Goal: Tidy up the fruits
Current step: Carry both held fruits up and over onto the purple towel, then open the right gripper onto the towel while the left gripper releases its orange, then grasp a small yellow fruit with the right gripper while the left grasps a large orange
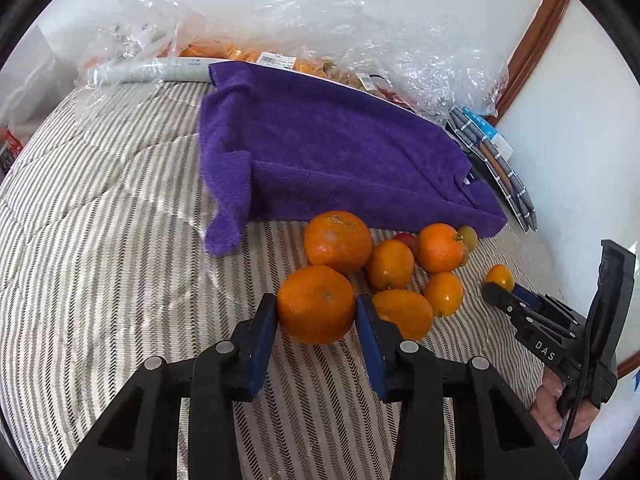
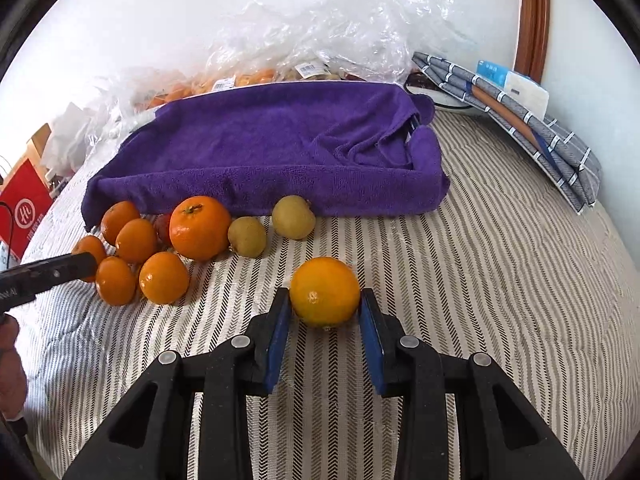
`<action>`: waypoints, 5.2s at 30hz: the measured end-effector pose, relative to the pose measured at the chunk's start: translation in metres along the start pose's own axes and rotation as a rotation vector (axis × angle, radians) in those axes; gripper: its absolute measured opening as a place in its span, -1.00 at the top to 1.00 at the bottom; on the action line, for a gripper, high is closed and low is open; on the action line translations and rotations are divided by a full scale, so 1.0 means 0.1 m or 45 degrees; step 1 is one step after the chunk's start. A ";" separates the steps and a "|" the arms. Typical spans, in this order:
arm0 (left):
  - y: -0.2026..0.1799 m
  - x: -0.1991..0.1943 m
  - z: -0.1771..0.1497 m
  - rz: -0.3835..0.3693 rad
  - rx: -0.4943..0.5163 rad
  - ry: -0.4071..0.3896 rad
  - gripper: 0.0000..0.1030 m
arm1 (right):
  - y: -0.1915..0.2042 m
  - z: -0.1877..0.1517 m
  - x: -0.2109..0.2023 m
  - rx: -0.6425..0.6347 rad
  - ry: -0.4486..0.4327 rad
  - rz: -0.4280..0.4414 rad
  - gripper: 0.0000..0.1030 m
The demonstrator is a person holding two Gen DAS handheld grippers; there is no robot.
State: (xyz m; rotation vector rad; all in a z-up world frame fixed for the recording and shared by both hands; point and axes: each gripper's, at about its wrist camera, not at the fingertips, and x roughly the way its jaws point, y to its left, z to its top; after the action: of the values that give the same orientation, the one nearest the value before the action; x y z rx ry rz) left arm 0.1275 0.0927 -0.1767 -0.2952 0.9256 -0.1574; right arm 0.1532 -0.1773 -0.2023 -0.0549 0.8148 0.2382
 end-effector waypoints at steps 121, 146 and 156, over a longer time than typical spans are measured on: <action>-0.16 0.61 1.19 0.059 -0.062 -0.172 -0.11 | -0.13 1.22 0.67 -0.005 -0.154 0.018 -0.19; -0.05 0.10 0.71 0.012 -0.129 -0.196 -0.13 | -0.06 0.77 -0.12 -0.011 -0.133 -0.016 -0.28; 0.07 -0.10 0.28 0.105 -0.022 -0.170 -0.13 | -0.05 0.37 -0.22 0.038 -0.091 -0.002 -0.27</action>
State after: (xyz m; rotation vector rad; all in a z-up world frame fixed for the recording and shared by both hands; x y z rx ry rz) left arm 0.1443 0.1071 -0.1552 -0.2801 0.8054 -0.0530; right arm 0.1660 -0.1814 -0.1609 -0.0188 0.7474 0.2254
